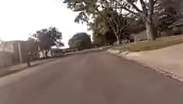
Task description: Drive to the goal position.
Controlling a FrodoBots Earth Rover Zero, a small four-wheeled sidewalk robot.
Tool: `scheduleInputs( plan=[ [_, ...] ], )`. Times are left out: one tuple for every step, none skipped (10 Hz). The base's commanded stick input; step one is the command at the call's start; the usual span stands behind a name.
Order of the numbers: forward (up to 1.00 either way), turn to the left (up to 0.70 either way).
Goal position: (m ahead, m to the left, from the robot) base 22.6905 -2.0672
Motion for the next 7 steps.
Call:
scheduleInputs(
  plan=[
    [1.00, 0.00],
    [1.00, 0.00],
    [1.00, 0.00],
    [1.00, 0.00],
    [1.00, 0.00],
    [1.00, -0.01],
    [1.00, -0.14]
  ],
)
